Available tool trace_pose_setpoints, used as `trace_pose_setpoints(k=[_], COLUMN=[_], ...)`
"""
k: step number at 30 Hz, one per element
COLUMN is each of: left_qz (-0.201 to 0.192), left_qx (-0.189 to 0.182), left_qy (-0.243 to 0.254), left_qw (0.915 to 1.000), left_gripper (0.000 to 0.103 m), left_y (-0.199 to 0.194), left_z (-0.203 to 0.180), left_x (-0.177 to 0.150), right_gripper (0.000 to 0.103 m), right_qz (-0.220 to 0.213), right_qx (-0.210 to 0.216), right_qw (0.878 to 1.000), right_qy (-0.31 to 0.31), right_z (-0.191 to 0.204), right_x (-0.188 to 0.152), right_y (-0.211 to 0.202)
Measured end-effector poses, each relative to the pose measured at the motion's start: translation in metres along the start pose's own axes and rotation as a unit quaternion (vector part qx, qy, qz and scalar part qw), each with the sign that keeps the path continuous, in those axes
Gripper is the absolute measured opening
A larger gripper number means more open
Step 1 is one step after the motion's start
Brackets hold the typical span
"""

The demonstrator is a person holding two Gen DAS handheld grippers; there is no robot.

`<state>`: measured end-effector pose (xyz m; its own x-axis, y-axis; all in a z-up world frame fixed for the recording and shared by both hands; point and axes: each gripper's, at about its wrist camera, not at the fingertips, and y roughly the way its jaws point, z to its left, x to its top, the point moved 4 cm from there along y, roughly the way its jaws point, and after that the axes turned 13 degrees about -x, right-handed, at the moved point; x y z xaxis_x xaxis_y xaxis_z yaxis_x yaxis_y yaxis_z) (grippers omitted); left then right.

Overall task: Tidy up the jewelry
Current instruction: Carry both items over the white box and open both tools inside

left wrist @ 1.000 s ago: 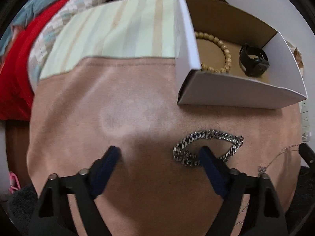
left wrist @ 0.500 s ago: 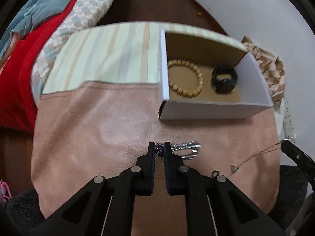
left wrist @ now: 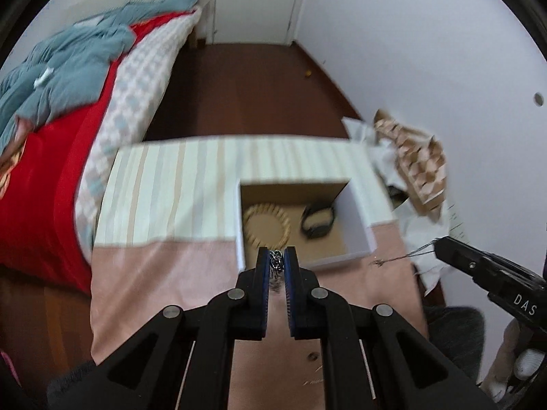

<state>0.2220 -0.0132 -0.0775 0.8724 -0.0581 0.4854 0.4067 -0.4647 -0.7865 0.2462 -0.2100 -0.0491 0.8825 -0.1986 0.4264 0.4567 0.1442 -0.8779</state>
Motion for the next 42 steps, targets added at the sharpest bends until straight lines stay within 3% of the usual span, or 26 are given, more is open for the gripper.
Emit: trace_pose_setpoints(k=[6,11,24,35,38,39,40,42], left_qz=[-0.016,0.014,0.118,0.136,0.125,0.120,0.116,0.101], left_qx=[-0.019,-0.024,-0.014,-0.010,-0.006,-0.002,0.009,0.026], left_qy=[0.009,-0.002,-0.057,-0.112,-0.111,-0.108,-0.101,-0.091], left_qw=[0.9997,0.9996,0.9912,0.9843,0.9860,0.9868,0.9880,0.9904], left_gripper=[0.006,0.006,0.006,0.009,0.015,0.021,0.028,0.066], left_y=[0.002,0.033,0.108,0.121,0.115,0.112,0.109,0.103], left_z=[-0.007,0.006,0.047,0.065,0.066,0.066,0.065,0.065], left_x=[0.044,0.054,-0.003,0.001,0.008,0.010,0.011,0.014], right_gripper=[0.012,0.012,0.012,0.013,0.030,0.044,0.051,0.051], right_qz=[-0.034,-0.020,0.087,0.182,0.187,0.185,0.181,0.169], right_qx=[0.011,0.001,-0.013,-0.022,-0.020,-0.023,-0.028,-0.045], right_qw=[0.999,0.999,0.996,0.983,0.982,0.982,0.983,0.984], right_qy=[-0.015,-0.029,-0.029,-0.029,-0.026,-0.026,-0.029,-0.038], right_z=[0.015,0.025,0.008,0.006,0.007,0.007,0.007,0.007], right_x=[0.052,0.072,0.039,0.026,0.024,0.024,0.024,0.025], right_y=[-0.021,0.002,0.103,0.156,0.158,0.157,0.156,0.151])
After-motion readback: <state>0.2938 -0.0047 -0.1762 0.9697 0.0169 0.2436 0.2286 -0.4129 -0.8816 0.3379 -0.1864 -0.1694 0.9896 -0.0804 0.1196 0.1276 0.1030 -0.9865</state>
